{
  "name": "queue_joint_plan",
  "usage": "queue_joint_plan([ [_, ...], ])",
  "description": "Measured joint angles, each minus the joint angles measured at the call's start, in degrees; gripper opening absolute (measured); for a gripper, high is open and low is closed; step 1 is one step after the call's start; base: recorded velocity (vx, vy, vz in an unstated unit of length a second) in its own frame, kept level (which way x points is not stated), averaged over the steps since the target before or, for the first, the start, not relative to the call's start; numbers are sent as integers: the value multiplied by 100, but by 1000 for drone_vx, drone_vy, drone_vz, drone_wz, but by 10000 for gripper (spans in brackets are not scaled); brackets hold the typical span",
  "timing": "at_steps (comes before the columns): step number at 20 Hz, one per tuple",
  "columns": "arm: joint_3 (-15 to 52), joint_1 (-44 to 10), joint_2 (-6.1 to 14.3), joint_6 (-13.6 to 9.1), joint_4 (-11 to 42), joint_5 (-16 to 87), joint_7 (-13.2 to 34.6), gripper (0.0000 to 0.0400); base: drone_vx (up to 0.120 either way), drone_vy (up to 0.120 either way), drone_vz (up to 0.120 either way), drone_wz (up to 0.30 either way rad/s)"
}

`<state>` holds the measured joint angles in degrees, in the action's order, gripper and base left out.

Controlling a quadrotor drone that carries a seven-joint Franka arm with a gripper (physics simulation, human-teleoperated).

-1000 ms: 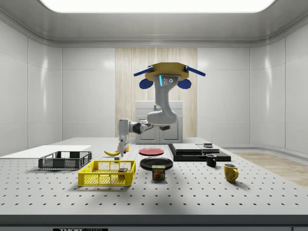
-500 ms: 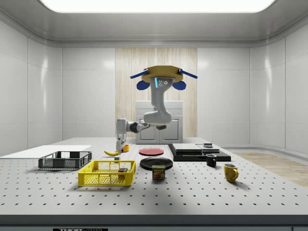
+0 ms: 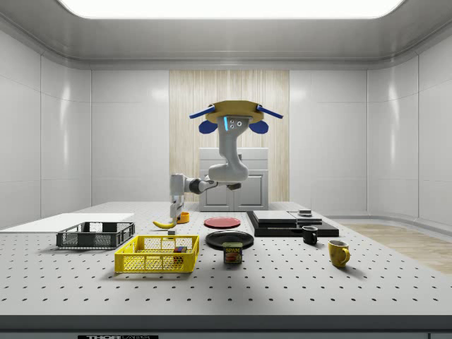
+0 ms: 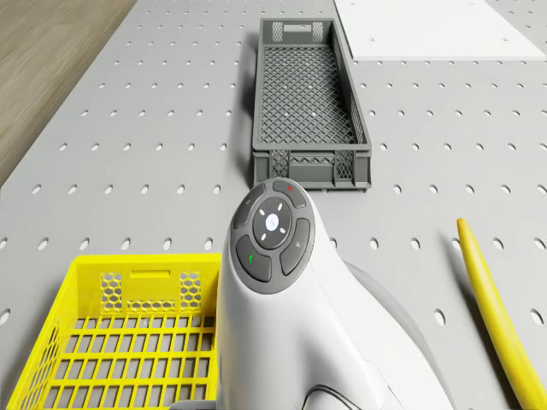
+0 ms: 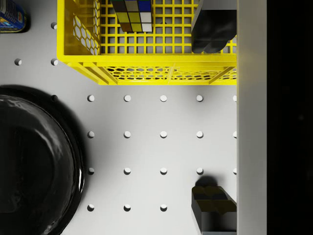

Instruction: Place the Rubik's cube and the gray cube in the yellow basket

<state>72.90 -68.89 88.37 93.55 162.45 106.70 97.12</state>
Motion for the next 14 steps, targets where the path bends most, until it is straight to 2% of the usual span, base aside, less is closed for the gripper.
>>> queue_joint_plan([
  [3, 0, 1, -2, -1, 0, 1, 0, 400, 120, -120, 0, 0],
  [6, 0, 1, -3, -3, 0, 1, -1, 400, 13, -120, 0, 0],
  [10, -1, 2, -5, -5, 0, 2, -1, 400, 120, -120, 0, 0],
  [14, -1, 2, -7, -6, 0, 3, -2, 400, 0, -120, 0, 0],
])
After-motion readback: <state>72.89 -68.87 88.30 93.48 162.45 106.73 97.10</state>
